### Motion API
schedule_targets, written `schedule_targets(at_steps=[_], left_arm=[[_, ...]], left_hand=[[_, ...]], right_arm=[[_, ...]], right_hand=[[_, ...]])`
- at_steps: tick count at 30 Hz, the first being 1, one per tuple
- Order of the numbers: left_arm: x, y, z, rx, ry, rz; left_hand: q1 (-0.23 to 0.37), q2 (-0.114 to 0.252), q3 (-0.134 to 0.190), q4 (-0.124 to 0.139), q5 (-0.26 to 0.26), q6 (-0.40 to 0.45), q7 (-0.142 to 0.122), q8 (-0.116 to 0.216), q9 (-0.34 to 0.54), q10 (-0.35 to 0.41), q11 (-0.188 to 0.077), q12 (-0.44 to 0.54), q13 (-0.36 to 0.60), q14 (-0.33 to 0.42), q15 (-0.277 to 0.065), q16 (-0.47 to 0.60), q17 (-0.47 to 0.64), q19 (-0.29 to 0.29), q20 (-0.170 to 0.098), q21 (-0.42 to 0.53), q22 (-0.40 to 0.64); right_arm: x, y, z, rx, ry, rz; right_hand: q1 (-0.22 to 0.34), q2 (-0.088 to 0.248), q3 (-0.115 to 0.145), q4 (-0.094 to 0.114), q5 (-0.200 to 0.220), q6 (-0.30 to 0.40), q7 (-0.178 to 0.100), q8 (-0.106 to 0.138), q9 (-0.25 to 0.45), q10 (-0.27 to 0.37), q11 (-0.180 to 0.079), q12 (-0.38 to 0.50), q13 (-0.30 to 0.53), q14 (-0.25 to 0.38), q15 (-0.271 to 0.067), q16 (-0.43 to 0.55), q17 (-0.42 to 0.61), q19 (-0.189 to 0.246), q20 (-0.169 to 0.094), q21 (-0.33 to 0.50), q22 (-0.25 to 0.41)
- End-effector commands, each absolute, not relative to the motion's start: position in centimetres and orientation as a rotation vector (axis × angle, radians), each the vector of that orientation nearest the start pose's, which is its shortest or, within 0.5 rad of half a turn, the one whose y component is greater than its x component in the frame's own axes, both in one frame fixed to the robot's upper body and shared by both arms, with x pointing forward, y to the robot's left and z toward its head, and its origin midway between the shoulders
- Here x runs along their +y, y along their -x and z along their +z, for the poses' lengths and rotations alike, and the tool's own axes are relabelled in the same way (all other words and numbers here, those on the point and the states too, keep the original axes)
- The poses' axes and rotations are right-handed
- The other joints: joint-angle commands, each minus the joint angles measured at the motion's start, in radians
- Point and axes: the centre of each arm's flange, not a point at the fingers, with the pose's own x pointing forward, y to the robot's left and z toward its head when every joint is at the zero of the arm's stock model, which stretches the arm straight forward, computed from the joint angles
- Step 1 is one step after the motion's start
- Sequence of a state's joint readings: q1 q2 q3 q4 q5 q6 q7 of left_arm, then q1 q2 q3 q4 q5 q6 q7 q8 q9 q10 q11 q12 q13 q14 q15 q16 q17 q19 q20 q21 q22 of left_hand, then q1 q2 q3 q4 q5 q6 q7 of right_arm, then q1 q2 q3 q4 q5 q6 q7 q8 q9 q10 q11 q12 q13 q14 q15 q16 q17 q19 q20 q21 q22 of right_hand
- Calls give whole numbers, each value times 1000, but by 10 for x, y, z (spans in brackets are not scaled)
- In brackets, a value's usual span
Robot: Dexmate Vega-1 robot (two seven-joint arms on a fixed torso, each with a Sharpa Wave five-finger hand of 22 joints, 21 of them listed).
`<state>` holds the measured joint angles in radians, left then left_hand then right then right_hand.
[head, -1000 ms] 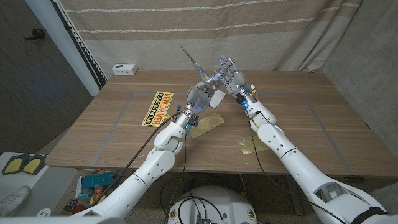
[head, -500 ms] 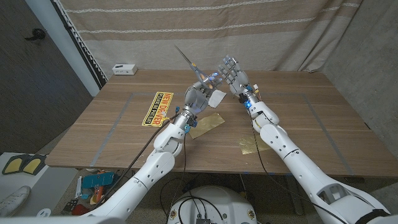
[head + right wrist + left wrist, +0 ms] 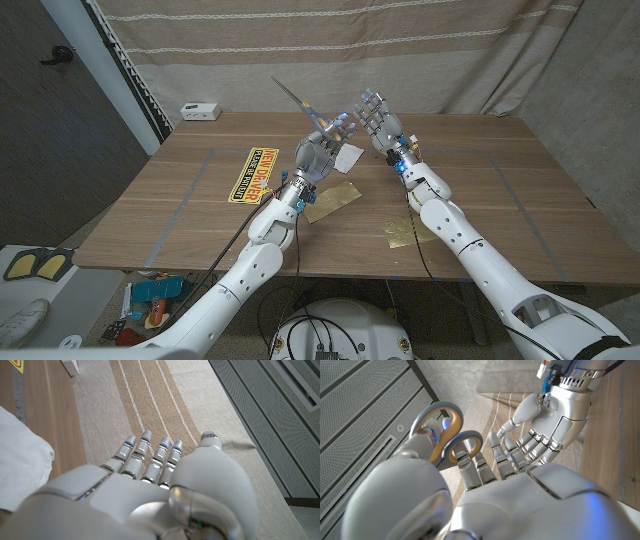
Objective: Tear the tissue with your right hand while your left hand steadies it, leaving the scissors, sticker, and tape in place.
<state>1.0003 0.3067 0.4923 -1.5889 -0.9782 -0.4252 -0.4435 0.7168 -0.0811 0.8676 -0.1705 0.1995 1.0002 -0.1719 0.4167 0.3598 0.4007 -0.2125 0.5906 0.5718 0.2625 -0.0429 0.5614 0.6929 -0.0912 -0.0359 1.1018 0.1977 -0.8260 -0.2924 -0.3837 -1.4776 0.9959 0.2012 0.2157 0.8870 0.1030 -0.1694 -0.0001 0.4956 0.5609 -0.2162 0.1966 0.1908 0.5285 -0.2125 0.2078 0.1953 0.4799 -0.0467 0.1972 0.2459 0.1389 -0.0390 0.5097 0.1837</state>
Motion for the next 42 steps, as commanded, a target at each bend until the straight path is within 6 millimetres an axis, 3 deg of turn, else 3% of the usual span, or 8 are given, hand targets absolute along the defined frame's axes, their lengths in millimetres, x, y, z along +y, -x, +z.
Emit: schedule_targets(at_steps=[1, 2, 3, 6, 21, 25, 31, 42], left_arm=[[103, -549, -27, -831, 499, -928], [103, -549, -27, -830, 498, -930], [103, -549, -27, -827, 499, -933], [103, -549, -27, -822, 494, -933], [95, -550, -28, -810, 498, -960], [91, -550, -30, -797, 502, -975], [86, -550, -31, -782, 497, -994], [82, -548, -32, -763, 487, -1001]], left_hand=[[31, 2, 6, 0, -8, 19, -42, -18, -13, 2, -4, -10, 7, -1, -178, 1, 5, 5, -58, -3, 3], [39, -9, 3, 3, -10, -48, -47, -63, -36, 8, -4, -16, 12, 6, -177, -1, 5, 7, -57, -3, 3], [39, -11, 2, 8, -10, -73, -47, -83, -48, 9, -4, -19, 14, 9, -176, -4, 4, 7, -56, -4, 3], [39, -19, -7, 8, -11, -93, -48, -102, -60, 11, -4, -23, 16, 10, -174, -2, 8, 10, -56, -5, 3], [25, -43, -13, 19, -2, -116, -49, -140, -93, 9, -3, -38, 20, 10, -172, -18, 1, 11, -47, -10, 2], [-29, -51, -29, 53, 14, -119, -51, -166, -118, -1, -3, -64, 21, 0, -173, -42, -10, 13, -42, -16, 1], [-99, -66, -52, 87, 46, -81, -55, -175, -140, 14, -4, -81, 24, 12, -181, -58, -22, 22, -51, -29, -2], [-132, -95, -71, 85, 75, -58, -50, -184, -153, 36, -3, -92, 27, 30, -172, -68, -30, 32, -61, -43, -3]], right_arm=[[-155, -619, 33, -650, -507, 651], [-155, -619, 33, -648, -508, 649], [-155, -619, 34, -647, -504, 654], [-155, -620, 34, -649, -504, 653], [-154, -622, 33, -642, -505, 648], [-153, -622, 32, -638, -504, 648], [-153, -623, 31, -639, -506, 648], [-153, -622, 28, -639, -511, 643]], right_hand=[[-2, 2, -2, -4, 7, 1, -1, -1, 0, -8, 2, 5, 1, -10, -115, -2, -2, -2, 4, -4, 4], [-2, 2, -2, -4, 8, 0, -1, -1, 0, -8, 2, 5, 1, -11, -115, -2, -2, -2, 4, -5, 4], [-2, 2, -2, -4, 8, 0, -1, -1, 0, -8, 2, 5, 1, -12, -115, -2, -3, -2, 4, -5, 4], [-2, 2, -3, -5, 8, 0, 0, -1, 0, -9, 2, 5, 1, -18, -113, -4, -5, -4, 4, -7, 3], [-2, 3, -4, -7, 10, 0, 2, -1, 0, -10, 2, 5, 0, -24, -109, -3, -10, -5, 5, -11, 3], [-2, 3, -4, -7, 10, 1, 1, 0, 0, -10, 2, 5, 0, -24, -109, -2, -11, -5, 5, -12, 3], [-2, 4, -5, -8, 11, 2, 2, 0, 0, -9, 2, 5, 0, -24, -109, -2, -13, -5, 5, -13, 3], [-2, 5, -5, -10, 12, 3, 2, 0, 0, -8, 2, 6, 0, -26, -108, 0, -17, -4, 5, -16, 2]])
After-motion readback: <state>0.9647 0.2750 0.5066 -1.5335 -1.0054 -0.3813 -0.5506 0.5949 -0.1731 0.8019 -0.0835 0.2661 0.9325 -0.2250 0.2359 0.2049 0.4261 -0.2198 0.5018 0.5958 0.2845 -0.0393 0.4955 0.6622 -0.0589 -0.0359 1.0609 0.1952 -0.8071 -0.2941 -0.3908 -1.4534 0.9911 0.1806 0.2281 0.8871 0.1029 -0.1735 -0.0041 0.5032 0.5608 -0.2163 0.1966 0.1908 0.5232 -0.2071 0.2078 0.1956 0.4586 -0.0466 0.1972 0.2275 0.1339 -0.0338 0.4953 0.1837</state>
